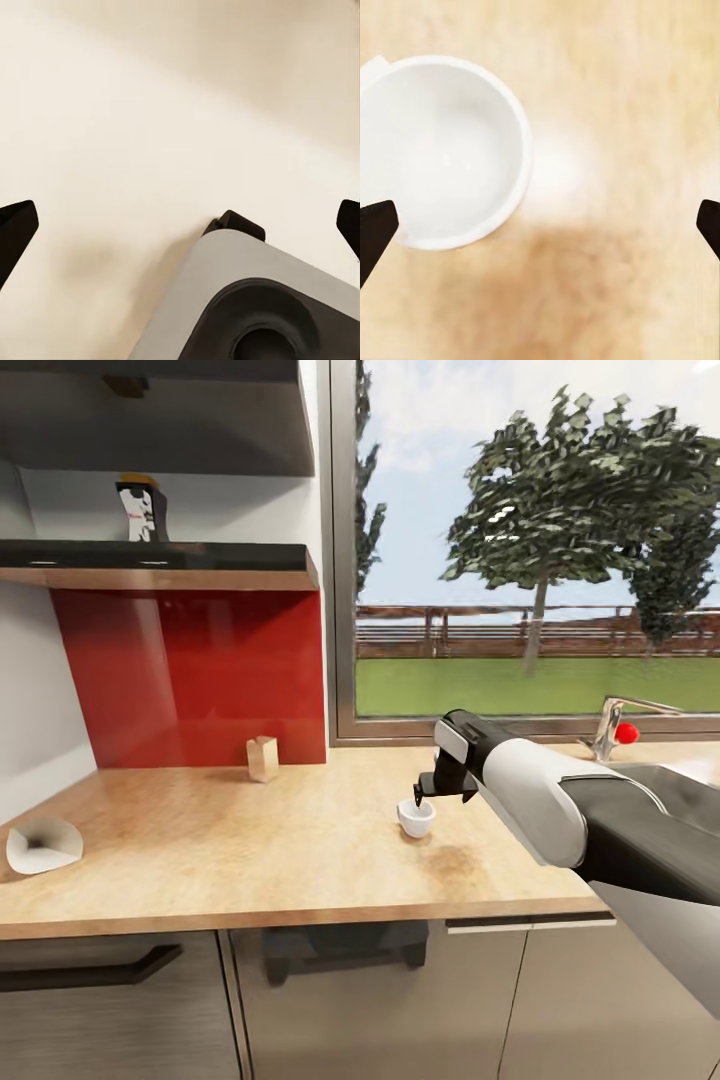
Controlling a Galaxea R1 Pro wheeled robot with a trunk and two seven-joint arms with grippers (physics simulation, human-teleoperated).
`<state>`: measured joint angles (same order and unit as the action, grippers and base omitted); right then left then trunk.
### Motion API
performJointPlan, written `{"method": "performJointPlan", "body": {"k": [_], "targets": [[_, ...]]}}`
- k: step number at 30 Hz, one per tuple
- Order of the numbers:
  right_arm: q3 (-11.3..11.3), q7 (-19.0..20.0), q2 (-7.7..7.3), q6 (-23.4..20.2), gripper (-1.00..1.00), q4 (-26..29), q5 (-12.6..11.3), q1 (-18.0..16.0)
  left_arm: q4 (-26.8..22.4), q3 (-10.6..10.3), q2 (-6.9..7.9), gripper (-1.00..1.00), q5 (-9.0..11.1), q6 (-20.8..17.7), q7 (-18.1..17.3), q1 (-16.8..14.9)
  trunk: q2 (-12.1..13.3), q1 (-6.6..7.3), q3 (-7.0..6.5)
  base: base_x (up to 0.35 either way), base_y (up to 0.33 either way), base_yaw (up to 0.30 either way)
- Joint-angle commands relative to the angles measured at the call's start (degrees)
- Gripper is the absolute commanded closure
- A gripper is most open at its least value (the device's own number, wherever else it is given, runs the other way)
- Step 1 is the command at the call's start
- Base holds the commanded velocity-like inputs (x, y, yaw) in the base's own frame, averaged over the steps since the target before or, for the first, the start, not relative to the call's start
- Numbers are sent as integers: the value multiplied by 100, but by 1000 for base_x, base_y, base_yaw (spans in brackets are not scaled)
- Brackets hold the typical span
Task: Set up a coffee station on the kitchen countertop: keep the coffee maker on the countertop, move the bottle of coffee from the kitchen shelf to the counter next to the coffee maker, place a paper coffee filter on top of the coffee maker, put the saucer next to the coffee maker with the coffee cup on the saucer, and place the electric kettle next to the coffee maker.
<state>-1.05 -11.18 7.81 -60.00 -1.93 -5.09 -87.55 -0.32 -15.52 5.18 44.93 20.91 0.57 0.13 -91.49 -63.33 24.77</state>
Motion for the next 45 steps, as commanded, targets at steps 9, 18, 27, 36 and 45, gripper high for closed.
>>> {"method": "performJointPlan", "body": {"k": [9, 18, 27, 36, 45], "targets": [[-10, -67, -7, 0, -100, -10, -54, -8, -3, -48, 1, -100, 41, 9, 5, -2, -3, -2, 5, 161, 3, 0], [-10, -68, -34, 0, -100, -10, -54, -8, -3, -48, 1, -100, 59, 9, 8, -1, -3, -2, 5, 10, 0, 0], [-10, -68, -51, 0, -100, -11, -47, 18, -3, -48, -15, -100, 50, 2, 6, 0, -324, -178, 149, 0, 0, 0], [-10, -113, -43, 0, -100, -12, -45, 27, -3, -48, -17, -100, 35, -13, 6, 0, -685, -376, 311, 0, 0, 0], [-10, -129, -48, 0, -100, -10, -53, 61, -3, -48, -17, -100, 18, -24, 4, -2, -1046, -573, 472, 0, 0, 0]]}}
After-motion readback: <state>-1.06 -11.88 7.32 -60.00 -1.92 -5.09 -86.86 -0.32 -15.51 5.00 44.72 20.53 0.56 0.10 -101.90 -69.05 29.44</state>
